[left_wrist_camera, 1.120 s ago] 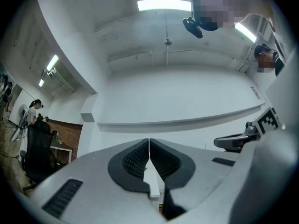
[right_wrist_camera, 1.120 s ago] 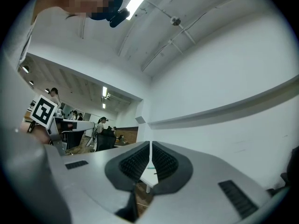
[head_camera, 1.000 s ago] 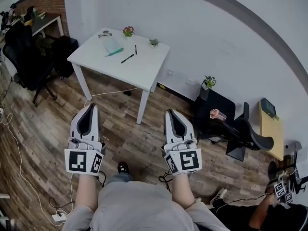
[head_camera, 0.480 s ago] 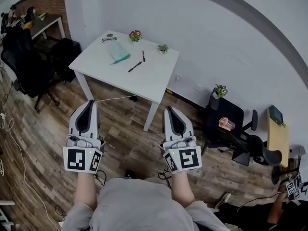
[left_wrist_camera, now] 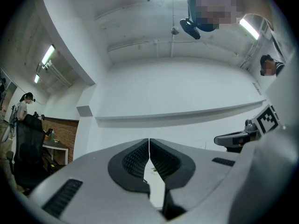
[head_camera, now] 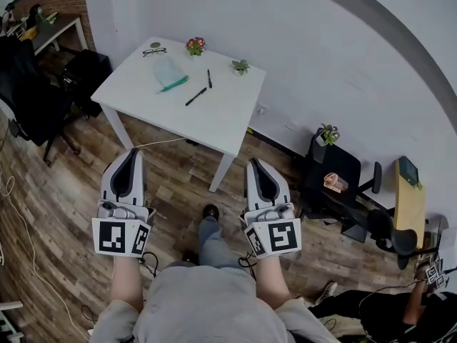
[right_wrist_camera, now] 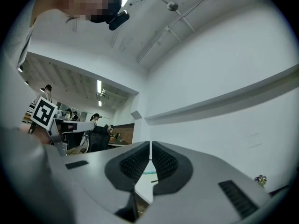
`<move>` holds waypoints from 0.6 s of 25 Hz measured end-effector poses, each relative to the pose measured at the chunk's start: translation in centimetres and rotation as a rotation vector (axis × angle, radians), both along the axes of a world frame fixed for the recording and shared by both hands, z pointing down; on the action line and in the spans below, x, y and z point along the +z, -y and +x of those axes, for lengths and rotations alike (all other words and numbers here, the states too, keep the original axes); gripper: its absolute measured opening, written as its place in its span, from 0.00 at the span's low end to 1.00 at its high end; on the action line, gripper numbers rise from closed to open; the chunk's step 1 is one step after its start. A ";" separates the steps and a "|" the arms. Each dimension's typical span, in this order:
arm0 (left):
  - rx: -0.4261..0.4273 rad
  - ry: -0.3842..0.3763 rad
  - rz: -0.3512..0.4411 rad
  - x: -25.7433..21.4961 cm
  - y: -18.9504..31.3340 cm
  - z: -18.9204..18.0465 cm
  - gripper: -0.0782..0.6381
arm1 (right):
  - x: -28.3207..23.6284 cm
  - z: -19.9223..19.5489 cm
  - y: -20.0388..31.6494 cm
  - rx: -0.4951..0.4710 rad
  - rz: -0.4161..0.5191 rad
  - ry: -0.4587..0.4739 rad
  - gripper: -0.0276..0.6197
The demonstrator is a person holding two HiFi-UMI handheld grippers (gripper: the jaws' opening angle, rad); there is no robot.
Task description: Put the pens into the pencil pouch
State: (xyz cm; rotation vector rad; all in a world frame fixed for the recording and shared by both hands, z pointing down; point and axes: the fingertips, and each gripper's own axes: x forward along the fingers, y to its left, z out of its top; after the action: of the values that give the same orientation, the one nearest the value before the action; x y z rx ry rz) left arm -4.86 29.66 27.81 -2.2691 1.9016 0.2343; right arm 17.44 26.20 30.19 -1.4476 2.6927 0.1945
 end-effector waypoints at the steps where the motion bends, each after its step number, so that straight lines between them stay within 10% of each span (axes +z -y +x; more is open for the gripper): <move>1: -0.008 0.001 0.000 0.2 0.6 -0.3 0.15 | 0.1 -0.2 0.8 -0.005 0.005 0.001 0.10; 15: -0.104 -0.004 0.048 -2.0 14.6 -2.5 0.15 | -2.7 -3.9 16.7 -0.144 0.074 -0.004 0.10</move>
State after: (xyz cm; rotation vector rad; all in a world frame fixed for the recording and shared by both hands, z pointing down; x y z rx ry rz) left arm -7.35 15.02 25.80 -2.1341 1.9863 0.2678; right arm 13.58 9.52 27.46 -1.2288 2.7475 0.2838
